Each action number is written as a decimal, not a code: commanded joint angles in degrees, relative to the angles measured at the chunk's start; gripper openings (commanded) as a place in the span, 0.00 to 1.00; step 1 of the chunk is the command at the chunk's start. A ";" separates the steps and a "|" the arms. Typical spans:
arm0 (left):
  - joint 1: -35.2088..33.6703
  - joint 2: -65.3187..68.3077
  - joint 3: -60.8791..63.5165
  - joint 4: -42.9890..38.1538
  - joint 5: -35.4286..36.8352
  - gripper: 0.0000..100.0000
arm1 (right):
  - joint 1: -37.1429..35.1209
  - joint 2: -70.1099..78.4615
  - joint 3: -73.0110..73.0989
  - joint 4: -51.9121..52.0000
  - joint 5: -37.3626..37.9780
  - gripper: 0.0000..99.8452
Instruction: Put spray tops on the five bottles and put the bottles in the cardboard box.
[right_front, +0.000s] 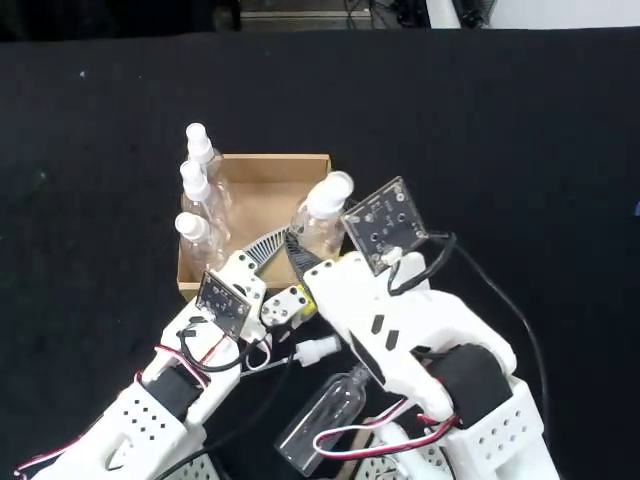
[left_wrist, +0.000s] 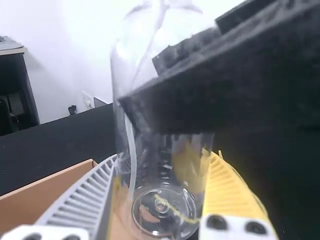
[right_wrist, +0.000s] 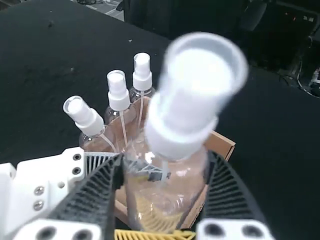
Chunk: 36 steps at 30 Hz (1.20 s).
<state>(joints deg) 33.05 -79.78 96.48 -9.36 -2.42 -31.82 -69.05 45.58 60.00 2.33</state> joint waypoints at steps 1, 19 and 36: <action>0.22 -0.53 1.36 -0.97 0.00 0.18 | 0.79 0.31 -0.66 -1.76 0.00 0.02; 1.36 -0.88 1.27 2.20 0.09 0.35 | 6.95 0.22 -2.68 -1.32 0.00 0.01; 1.19 -0.88 1.27 2.20 -0.35 0.35 | 11.96 0.57 -6.37 3.69 2.73 0.01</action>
<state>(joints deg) 33.58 -79.87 96.48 -7.25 -2.59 -24.18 -69.05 45.49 60.44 4.26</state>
